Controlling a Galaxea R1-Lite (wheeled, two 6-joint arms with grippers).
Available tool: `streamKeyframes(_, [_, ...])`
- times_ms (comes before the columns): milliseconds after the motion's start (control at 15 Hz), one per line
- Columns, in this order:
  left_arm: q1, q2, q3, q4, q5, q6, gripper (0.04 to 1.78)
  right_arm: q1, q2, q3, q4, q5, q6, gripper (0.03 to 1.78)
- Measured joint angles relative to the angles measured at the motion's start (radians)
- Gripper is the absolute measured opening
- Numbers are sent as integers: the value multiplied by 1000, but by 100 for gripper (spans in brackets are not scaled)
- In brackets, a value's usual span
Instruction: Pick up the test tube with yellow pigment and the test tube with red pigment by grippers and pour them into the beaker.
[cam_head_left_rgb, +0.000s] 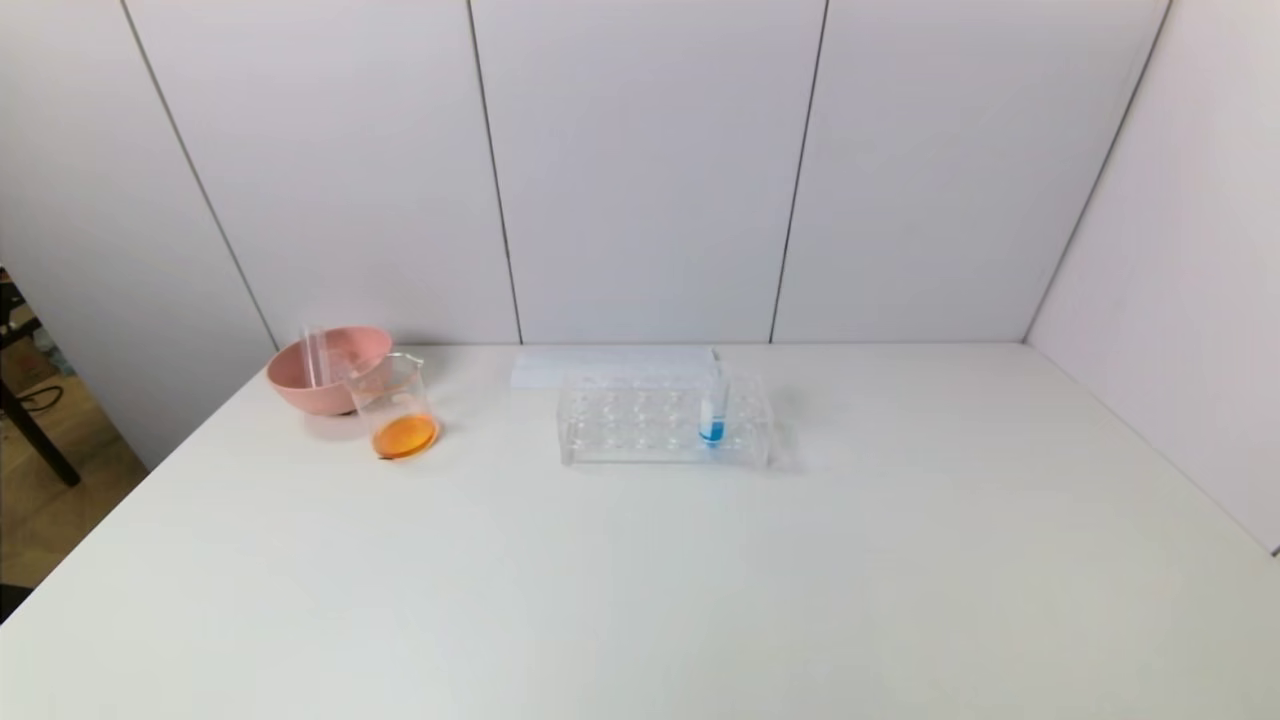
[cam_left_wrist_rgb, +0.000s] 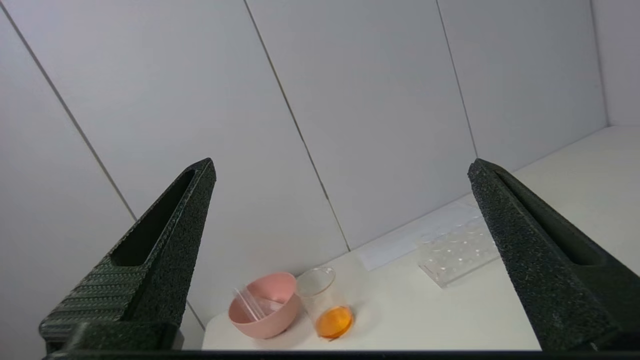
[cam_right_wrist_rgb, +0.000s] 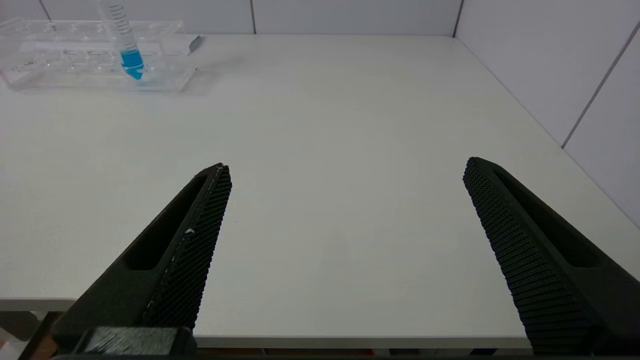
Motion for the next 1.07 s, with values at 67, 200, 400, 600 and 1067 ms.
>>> streamKeyframes(67, [-2,-27,101,-107,14,27,176,0,0,0,0,1,0,170])
streamKeyframes(200, [-6,-64,311,-330,46,60,176,0,0,0,0,0,0,170])
streamKeyframes(400, [-9,-109,526,-561,91,71,176,0,0,0,0,0,0,170])
streamKeyframes(600, [7,-147,579,-520,112,58,176,0,0,0,0,0,0,170])
streamKeyframes(1067, [44,-317,585,-75,113,32,176,0,0,0,0,0,0,170])
